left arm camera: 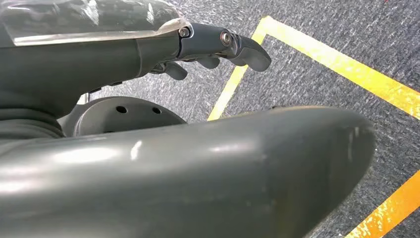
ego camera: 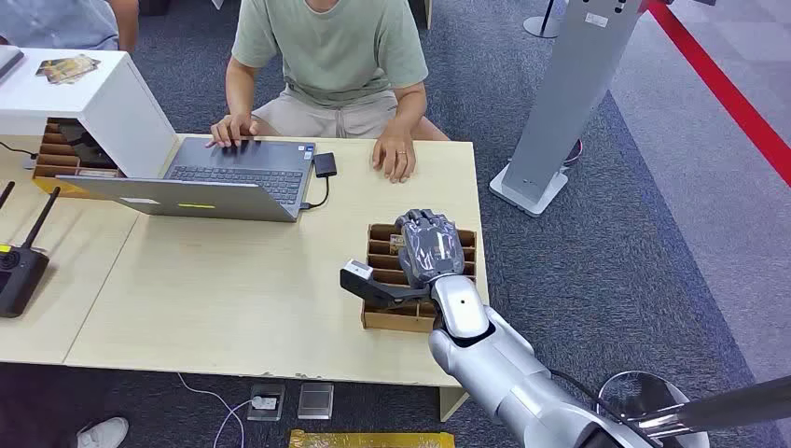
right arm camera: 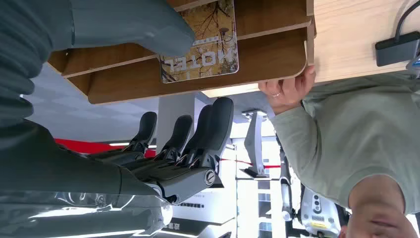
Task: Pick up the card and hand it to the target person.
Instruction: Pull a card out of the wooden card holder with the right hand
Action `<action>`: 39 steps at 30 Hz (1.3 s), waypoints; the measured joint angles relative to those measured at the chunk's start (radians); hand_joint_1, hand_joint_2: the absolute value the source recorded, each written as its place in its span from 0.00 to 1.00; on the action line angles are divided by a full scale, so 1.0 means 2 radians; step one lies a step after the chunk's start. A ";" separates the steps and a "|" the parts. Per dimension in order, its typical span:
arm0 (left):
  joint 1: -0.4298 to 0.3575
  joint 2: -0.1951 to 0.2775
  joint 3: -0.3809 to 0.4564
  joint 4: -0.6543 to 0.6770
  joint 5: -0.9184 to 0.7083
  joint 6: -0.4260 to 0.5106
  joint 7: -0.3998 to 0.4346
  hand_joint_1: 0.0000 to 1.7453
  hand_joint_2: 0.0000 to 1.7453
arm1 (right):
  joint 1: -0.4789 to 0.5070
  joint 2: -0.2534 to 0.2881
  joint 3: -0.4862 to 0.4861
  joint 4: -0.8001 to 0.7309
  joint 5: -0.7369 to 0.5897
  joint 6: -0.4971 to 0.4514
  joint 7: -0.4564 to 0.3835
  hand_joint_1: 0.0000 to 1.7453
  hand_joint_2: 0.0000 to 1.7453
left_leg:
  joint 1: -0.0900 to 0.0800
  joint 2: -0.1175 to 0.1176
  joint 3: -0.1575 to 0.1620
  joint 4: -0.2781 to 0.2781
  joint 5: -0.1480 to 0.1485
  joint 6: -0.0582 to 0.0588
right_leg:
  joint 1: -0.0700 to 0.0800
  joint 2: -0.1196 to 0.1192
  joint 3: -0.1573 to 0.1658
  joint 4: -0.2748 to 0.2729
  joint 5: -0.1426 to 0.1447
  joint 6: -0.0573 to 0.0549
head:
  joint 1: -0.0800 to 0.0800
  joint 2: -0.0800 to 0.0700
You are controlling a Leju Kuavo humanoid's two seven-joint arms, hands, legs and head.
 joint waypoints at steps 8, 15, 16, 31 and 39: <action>0.000 0.002 0.000 0.000 0.001 -0.003 -0.001 0.00 0.00 | 0.000 0.000 0.000 0.003 0.004 0.002 0.005 0.46 1.00 | 0.000 0.000 0.000 0.000 0.000 0.000 | 0.000 0.000 0.000 0.000 0.000 0.000 | 0.000 0.000; 0.000 0.002 0.000 0.000 0.005 -0.003 -0.003 0.00 0.00 | 0.000 0.000 0.000 0.008 0.006 0.004 0.009 0.47 1.00 | 0.000 0.000 0.000 0.000 0.000 0.000 | 0.000 0.000 0.000 0.000 0.000 0.000 | 0.000 0.000; 0.000 0.002 0.000 0.000 0.005 -0.003 -0.004 0.00 0.00 | 0.000 0.000 0.000 0.009 0.006 0.004 0.009 0.47 1.00 | 0.000 0.000 0.000 0.000 0.000 0.000 | 0.000 0.000 0.000 0.000 0.000 0.000 | 0.000 0.000; 0.000 0.005 0.000 0.000 0.001 -0.006 -0.008 0.00 0.00 | -0.002 0.000 -0.004 0.022 0.015 0.004 0.013 0.50 1.00 | 0.000 0.000 0.000 0.000 0.000 0.000 | 0.000 0.000 0.000 0.000 0.000 0.000 | 0.000 0.000; 0.000 0.006 0.000 0.000 0.003 -0.004 -0.008 0.00 0.00 | -0.004 0.000 -0.007 0.026 0.015 0.003 0.010 0.51 1.00 | 0.000 0.000 0.000 0.000 0.000 0.000 | 0.000 0.000 0.000 0.000 0.000 0.000 | 0.000 0.000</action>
